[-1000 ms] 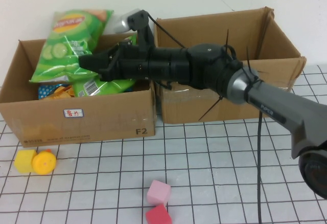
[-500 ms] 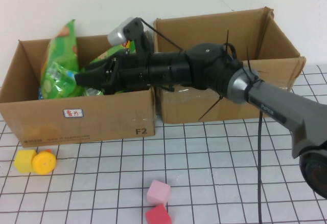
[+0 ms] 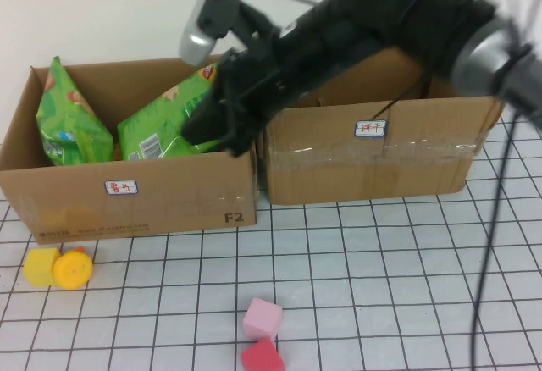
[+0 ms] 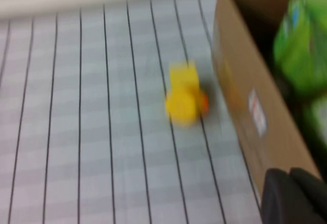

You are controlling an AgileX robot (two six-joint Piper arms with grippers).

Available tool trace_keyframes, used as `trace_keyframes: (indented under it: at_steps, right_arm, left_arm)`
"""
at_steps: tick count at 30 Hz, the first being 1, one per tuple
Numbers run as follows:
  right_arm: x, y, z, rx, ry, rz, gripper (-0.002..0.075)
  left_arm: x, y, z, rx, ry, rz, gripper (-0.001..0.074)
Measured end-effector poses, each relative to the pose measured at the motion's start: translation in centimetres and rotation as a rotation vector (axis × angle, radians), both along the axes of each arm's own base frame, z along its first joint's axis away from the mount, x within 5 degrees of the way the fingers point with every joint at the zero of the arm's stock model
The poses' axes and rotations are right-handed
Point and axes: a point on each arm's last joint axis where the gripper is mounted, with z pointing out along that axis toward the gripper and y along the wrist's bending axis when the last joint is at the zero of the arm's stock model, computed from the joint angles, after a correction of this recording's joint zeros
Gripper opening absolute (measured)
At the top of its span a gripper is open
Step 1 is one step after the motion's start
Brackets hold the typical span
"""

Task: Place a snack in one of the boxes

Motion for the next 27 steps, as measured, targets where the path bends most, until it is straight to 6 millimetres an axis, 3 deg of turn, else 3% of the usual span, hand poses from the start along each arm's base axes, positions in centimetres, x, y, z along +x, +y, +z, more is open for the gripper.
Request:
trace_keyframes:
  at_steps: [7, 13, 16, 20, 27]
  right_arm:
    - [-3.1, -5.1, 5.8, -0.322, -0.111, -0.122, 0.0006]
    - [-6.4, -9.1, 12.0, -0.341, -0.260, -0.272, 0.0006]
    - [-8.4, -11.2, 13.9, -0.360, -0.303, -0.338, 0.0006]
    - [-11.0, -13.9, 14.5, -0.418, -0.317, -0.414, 0.0006]
    - [-16.8, -18.3, 12.6, -0.466, -0.243, -0.477, 0.0006]
  left_arm:
    - [0.1, 0.0, 0.1, -0.004, -0.015, -0.001, -0.0001]
    - [0.1, 0.0, 0.1, -0.001, -0.015, -0.004, -0.0001]
    - [0.1, 0.0, 0.1, 0.000, -0.015, -0.005, -0.0001]
    - [0.3, 0.0, -0.1, 0.009, -0.027, -0.004, -0.0001]
    - [1.7, -0.5, -3.4, -0.003, -0.017, 0.004, -0.0001]
